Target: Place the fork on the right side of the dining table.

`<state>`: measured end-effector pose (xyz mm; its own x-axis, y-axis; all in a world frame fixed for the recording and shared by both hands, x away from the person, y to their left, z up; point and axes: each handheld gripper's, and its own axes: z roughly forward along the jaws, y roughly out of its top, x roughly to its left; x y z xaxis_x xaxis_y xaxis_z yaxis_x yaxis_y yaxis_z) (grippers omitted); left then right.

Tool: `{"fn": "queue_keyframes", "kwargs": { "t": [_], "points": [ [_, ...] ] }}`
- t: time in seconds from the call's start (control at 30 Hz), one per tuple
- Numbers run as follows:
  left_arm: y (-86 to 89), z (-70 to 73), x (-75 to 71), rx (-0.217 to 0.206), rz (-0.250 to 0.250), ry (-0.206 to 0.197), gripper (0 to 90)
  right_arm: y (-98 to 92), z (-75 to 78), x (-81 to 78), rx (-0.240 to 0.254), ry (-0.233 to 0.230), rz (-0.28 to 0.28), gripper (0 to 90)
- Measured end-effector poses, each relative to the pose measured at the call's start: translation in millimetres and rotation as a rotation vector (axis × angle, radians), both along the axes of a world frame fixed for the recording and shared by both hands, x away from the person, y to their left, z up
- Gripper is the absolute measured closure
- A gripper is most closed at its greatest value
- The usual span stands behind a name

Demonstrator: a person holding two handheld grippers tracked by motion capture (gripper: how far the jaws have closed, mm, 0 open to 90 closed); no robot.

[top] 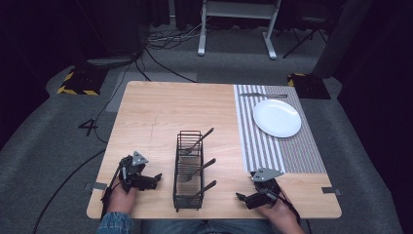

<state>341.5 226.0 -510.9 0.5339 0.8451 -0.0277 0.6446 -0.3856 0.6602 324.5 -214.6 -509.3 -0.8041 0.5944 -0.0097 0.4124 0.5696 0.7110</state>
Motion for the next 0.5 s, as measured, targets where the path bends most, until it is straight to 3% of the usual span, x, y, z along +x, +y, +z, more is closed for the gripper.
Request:
{"fn": "queue_keyframes", "kwargs": {
  "t": [0.13,0.27,0.5],
  "points": [
    [-0.1,0.0,0.4,0.000,-0.002,0.000,0.1,-0.9,0.5,-2.9,0.010,-0.004,0.005,8.0],
    [-0.1,0.1,1.2,-0.001,-0.007,0.005,0.1,-2.8,1.5,-8.0,0.032,-0.023,0.037,20.8],
    [-0.1,0.2,1.2,-0.001,-0.007,0.005,0.1,-2.2,6.4,-10.7,0.015,-0.007,0.032,36.7]
  ]
}}
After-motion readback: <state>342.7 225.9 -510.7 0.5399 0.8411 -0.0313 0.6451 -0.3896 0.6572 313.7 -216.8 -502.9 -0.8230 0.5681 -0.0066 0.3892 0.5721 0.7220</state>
